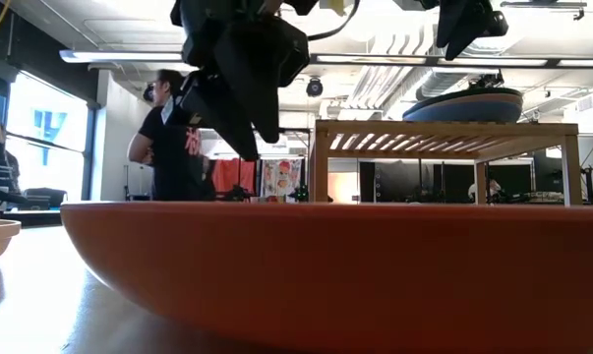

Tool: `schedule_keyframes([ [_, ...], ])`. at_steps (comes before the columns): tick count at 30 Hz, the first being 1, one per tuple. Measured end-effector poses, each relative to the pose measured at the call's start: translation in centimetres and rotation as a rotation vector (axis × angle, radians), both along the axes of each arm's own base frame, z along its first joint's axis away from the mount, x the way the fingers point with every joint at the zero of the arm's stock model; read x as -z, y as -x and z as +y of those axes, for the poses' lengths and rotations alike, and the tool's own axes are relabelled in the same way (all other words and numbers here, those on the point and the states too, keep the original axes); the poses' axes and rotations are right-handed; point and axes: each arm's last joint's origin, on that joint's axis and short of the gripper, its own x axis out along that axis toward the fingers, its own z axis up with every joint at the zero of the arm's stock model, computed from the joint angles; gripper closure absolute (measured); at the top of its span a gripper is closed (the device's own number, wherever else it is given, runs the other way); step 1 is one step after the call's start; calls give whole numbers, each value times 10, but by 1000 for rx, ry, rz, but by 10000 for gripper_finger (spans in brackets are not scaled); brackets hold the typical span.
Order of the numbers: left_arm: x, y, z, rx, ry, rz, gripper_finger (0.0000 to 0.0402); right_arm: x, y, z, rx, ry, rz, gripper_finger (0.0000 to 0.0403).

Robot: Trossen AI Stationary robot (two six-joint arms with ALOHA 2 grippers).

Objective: Place and stack plates onto a shelf
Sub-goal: Stack the orange plate on top of the green plate on the shelf

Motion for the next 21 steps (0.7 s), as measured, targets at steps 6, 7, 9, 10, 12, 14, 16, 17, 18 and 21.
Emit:
schedule_keyframes([
  [6,0,1,-5,-15,-48,-14,286,0,0,0,-1,0,0,281],
  [7,0,2,-6,-14,-50,-15,286,0,0,0,0,0,0,281],
  [9,0,2,-7,-9,-49,-15,286,0,0,0,-1,0,0,281],
  [10,0,2,-9,-6,-49,-15,286,0,0,0,-1,0,0,281],
  [12,3,1,-11,-2,-51,-12,286,0,0,0,-1,1,0,281],
  [14,6,2,-12,3,-56,5,286,0,0,0,-4,2,1,281],
  [16,11,-1,-15,8,-51,0,286,0,0,0,-3,3,0,281],
  [17,14,-2,-16,11,-54,7,286,0,0,0,-2,6,1,281],
  [18,19,-2,-17,17,-56,26,286,0,0,0,-1,9,1,281],
  [21,29,-6,-20,26,-46,22,287,0,0,0,4,18,2,281],
])
